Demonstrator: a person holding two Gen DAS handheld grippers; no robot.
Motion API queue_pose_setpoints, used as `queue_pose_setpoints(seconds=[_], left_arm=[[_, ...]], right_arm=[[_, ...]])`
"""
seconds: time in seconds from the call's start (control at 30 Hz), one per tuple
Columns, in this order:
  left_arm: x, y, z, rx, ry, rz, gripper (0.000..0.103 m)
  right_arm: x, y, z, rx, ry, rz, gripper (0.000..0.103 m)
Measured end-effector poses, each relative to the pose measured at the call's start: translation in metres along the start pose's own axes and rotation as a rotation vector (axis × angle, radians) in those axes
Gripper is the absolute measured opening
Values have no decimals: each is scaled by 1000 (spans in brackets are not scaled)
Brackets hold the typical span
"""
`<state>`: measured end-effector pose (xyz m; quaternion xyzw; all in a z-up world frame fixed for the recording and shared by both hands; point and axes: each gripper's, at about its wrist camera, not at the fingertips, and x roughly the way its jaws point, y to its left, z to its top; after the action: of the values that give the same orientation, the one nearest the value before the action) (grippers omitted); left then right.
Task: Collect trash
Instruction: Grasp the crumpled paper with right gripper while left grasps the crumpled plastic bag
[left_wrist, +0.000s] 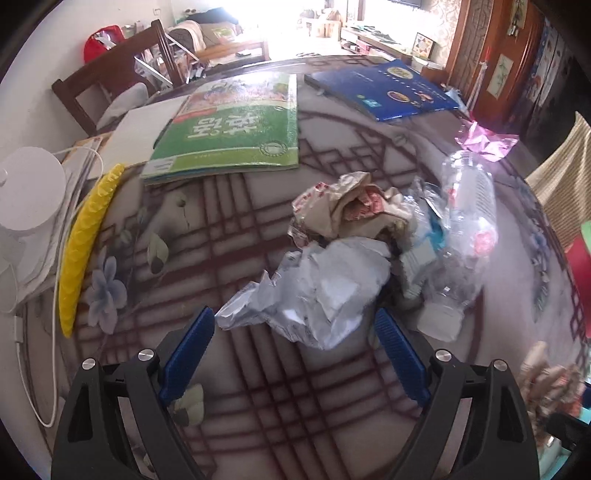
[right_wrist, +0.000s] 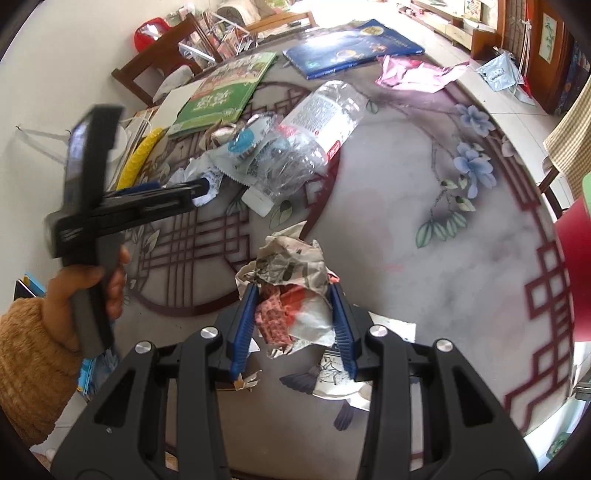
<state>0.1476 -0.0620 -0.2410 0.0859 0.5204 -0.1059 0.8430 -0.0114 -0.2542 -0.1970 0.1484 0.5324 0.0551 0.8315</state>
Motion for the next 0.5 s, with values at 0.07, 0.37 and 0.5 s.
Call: queue_pose_setpoints(seconds=[0.07, 0.37, 0.5], left_arm=[[4, 2, 2, -8, 5, 4, 80], [-16, 26, 2, -127, -22, -59, 19], [-32, 37, -6, -195, -45, -90, 19]], right_arm=[[-3, 1, 1, -3, -8, -10, 39], [-6, 13, 13, -42, -34, 3, 39], [-19, 17, 19, -57, -80, 7, 39]])
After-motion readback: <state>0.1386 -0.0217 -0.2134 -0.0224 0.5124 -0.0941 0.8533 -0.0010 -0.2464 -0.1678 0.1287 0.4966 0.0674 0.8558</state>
